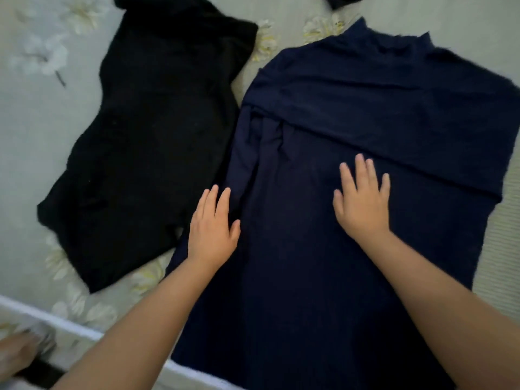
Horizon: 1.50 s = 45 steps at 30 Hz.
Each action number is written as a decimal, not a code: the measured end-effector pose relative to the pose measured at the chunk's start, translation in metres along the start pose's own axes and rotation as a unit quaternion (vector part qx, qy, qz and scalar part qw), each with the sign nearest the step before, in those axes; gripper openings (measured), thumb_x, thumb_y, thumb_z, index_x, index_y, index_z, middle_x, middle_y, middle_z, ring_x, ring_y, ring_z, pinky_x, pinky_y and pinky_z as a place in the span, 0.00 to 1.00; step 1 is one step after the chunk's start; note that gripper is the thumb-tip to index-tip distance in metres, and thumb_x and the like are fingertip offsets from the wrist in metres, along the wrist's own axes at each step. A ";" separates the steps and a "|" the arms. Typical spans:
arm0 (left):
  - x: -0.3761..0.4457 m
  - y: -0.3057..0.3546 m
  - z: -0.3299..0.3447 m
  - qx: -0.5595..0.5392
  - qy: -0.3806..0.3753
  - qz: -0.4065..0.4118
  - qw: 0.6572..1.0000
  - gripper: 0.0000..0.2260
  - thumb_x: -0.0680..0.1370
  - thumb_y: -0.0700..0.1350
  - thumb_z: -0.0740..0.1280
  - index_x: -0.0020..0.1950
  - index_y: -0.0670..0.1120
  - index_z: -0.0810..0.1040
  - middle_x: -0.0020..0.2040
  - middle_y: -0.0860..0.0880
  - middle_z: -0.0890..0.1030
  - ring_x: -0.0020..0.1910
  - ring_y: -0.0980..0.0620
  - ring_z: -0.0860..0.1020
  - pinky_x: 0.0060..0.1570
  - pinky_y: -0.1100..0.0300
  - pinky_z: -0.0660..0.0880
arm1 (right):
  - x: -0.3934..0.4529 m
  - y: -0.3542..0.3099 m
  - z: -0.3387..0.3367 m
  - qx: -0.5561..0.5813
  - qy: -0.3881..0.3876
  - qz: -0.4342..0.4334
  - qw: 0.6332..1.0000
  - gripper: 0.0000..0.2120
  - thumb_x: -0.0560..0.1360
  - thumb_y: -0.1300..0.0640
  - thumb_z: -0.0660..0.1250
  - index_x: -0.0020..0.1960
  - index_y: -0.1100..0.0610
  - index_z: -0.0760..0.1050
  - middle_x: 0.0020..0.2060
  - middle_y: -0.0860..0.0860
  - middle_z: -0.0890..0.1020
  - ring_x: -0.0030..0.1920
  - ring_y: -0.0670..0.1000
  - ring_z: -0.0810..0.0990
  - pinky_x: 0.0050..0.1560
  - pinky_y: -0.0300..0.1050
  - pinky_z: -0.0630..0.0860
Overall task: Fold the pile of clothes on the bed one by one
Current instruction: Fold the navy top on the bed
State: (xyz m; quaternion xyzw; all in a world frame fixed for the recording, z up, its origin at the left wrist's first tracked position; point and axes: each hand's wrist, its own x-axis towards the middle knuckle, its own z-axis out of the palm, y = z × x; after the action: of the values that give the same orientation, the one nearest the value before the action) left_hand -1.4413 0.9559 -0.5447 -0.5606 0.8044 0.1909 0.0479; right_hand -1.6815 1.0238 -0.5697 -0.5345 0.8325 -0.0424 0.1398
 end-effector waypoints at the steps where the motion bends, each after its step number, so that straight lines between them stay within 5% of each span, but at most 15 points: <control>1: -0.019 -0.013 0.004 -0.005 -0.002 -0.037 0.999 0.28 0.77 0.45 0.63 0.73 0.40 0.56 0.74 0.40 0.57 0.74 0.44 0.53 0.71 0.54 0.52 | -0.022 -0.018 0.008 0.014 0.008 -0.032 0.999 0.25 0.73 0.61 0.67 0.68 0.64 0.66 0.69 0.65 0.64 0.69 0.65 0.62 0.65 0.69 0.56; 4: -0.064 -0.049 0.010 -0.009 -0.014 -0.127 0.992 0.26 0.77 0.44 0.63 0.71 0.34 0.60 0.69 0.37 0.66 0.68 0.41 0.63 0.68 0.54 0.57 | -0.079 -0.066 0.034 0.019 -0.017 -0.095 0.995 0.25 0.66 0.62 0.75 0.61 0.64 0.75 0.62 0.65 0.73 0.62 0.67 0.71 0.58 0.72 0.62; 8: -0.092 -0.076 0.016 -0.033 0.029 -0.111 0.993 0.16 0.71 0.36 0.71 0.56 0.31 0.76 0.48 0.33 0.78 0.49 0.33 0.75 0.50 0.44 0.73 | -0.100 -0.088 0.048 0.006 -0.033 -0.086 0.996 0.21 0.69 0.61 0.71 0.61 0.63 0.75 0.62 0.63 0.74 0.63 0.66 0.71 0.59 0.70 0.62; 13: -0.088 -0.093 0.015 -0.110 0.026 -0.235 0.966 0.13 0.76 0.42 0.65 0.58 0.38 0.76 0.50 0.37 0.76 0.52 0.39 0.73 0.47 0.52 0.68 | -0.098 -0.086 0.045 -0.017 -0.041 -0.100 0.994 0.23 0.71 0.62 0.70 0.64 0.64 0.72 0.65 0.64 0.71 0.65 0.67 0.68 0.62 0.70 0.60; 17: -0.079 -0.086 -0.014 -0.278 0.097 -0.132 0.947 0.08 0.75 0.36 0.66 0.52 0.36 0.80 0.44 0.39 0.77 0.45 0.42 0.75 0.42 0.65 0.65 | -0.097 -0.088 0.042 -0.027 -0.111 -0.074 0.991 0.24 0.78 0.57 0.60 0.72 0.58 0.60 0.73 0.58 0.57 0.74 0.60 0.52 0.70 0.61 0.46; 21: -0.048 -0.068 -0.077 -0.351 0.223 -0.011 0.909 0.09 0.73 0.37 0.65 0.49 0.34 0.79 0.43 0.46 0.73 0.40 0.59 0.72 0.44 0.78 0.66 | -0.090 -0.081 0.027 -0.056 -0.184 -0.081 0.978 0.25 0.80 0.51 0.53 0.75 0.52 0.50 0.75 0.51 0.46 0.75 0.53 0.42 0.72 0.53 0.42; 26: 0.017 -0.056 -0.160 -0.386 0.263 -0.016 0.884 0.08 0.77 0.36 0.62 0.54 0.36 0.76 0.47 0.49 0.72 0.47 0.57 0.72 0.47 0.78 0.66 | -0.077 -0.072 -0.015 0.030 -0.270 -0.039 0.962 0.24 0.81 0.53 0.52 0.75 0.53 0.51 0.75 0.49 0.47 0.75 0.49 0.46 0.72 0.45 0.48; 31: 0.073 -0.008 -0.214 -0.439 0.241 0.010 0.866 0.08 0.78 0.39 0.61 0.55 0.40 0.76 0.50 0.48 0.76 0.49 0.56 0.73 0.50 0.68 0.71 | -0.068 -0.054 -0.057 0.170 -0.194 0.119 0.959 0.22 0.80 0.56 0.55 0.73 0.58 0.58 0.74 0.52 0.53 0.74 0.51 0.53 0.71 0.43 0.53; 35: 0.111 0.077 -0.226 -0.500 0.169 0.058 0.848 0.10 0.78 0.40 0.61 0.58 0.42 0.75 0.51 0.49 0.77 0.51 0.57 0.74 0.55 0.64 0.72 | -0.073 -0.021 -0.077 0.231 -0.142 0.192 0.943 0.21 0.80 0.57 0.56 0.72 0.58 0.60 0.74 0.52 0.56 0.73 0.52 0.56 0.70 0.45 0.55; 38: 0.128 0.167 -0.206 -0.594 0.066 0.051 0.800 0.10 0.78 0.39 0.61 0.58 0.39 0.75 0.56 0.39 0.78 0.51 0.53 0.74 0.56 0.58 0.71 | -0.083 0.014 -0.089 0.288 -0.111 0.268 0.913 0.20 0.79 0.59 0.57 0.71 0.59 0.63 0.73 0.53 0.59 0.72 0.52 0.58 0.70 0.46 0.56; 40: 0.133 0.230 -0.179 -0.606 -0.039 0.086 0.790 0.13 0.79 0.39 0.61 0.62 0.40 0.72 0.60 0.41 0.76 0.54 0.52 0.74 0.58 0.59 0.70 | -0.089 0.044 -0.094 0.309 -0.080 0.317 0.893 0.19 0.79 0.61 0.58 0.69 0.61 0.65 0.72 0.55 0.62 0.71 0.53 0.60 0.70 0.46 0.56; 43: 0.125 0.301 -0.123 -0.529 -0.268 0.152 0.791 0.21 0.79 0.45 0.60 0.72 0.47 0.61 0.68 0.49 0.68 0.63 0.57 0.68 0.62 0.61 0.64 | -0.100 0.087 -0.094 0.331 -0.031 0.380 0.863 0.17 0.78 0.63 0.58 0.66 0.64 0.68 0.67 0.59 0.69 0.68 0.57 0.66 0.67 0.49 0.60; 45: 0.117 0.317 -0.082 -0.446 -0.315 0.169 0.820 0.23 0.79 0.46 0.60 0.73 0.48 0.59 0.71 0.49 0.65 0.67 0.55 0.65 0.63 0.63 0.62 | -0.102 0.109 -0.089 0.343 -0.004 0.407 0.846 0.15 0.78 0.64 0.58 0.64 0.66 0.70 0.62 0.62 0.73 0.63 0.60 0.70 0.64 0.50 0.64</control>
State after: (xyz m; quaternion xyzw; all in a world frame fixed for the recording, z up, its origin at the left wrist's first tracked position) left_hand -1.7645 0.9172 -0.4231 -0.2853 0.6542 0.7003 0.0103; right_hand -1.7624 1.1554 -0.4898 -0.0656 0.9071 -0.2624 0.3225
